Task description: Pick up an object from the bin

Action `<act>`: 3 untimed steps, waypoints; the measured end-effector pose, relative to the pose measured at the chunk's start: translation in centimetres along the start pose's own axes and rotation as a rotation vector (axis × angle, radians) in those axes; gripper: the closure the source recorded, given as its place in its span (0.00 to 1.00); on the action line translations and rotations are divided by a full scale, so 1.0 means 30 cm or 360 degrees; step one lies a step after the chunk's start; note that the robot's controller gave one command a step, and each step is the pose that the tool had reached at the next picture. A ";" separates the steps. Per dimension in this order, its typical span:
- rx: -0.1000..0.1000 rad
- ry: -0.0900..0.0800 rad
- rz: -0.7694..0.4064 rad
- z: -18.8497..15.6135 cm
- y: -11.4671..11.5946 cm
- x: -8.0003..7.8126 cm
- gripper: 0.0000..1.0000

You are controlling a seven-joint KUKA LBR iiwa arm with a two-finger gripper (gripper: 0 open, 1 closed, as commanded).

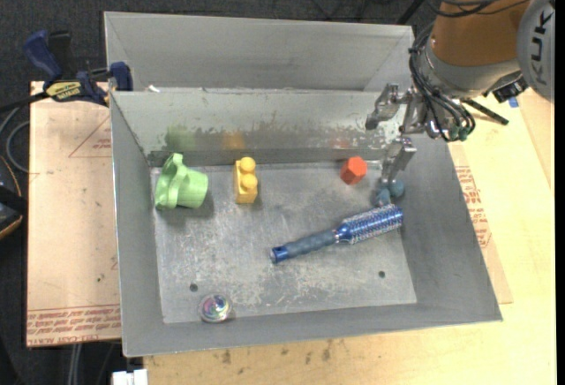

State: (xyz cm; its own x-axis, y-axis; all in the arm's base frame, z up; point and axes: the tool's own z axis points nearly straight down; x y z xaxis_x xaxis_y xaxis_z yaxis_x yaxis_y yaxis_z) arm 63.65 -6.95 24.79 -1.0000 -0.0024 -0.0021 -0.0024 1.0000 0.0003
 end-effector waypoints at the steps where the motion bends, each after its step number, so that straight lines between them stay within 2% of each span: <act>1: -0.0004 0.0010 -0.0322 0.367 0.033 -0.048 0.00; 2: -0.0003 -0.0003 0.0282 0.566 -0.047 0.014 0.00; 3: -0.0001 -0.0002 0.0278 0.560 -0.047 0.012 1.00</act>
Offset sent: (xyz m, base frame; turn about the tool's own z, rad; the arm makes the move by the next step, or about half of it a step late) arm 0.0154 0.0080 -0.1059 -0.2025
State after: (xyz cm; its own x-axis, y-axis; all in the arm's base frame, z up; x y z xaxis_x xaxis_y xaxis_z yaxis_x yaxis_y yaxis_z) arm 63.34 -8.36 7.98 -0.9852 0.1714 -0.0034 0.1714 0.9852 0.0012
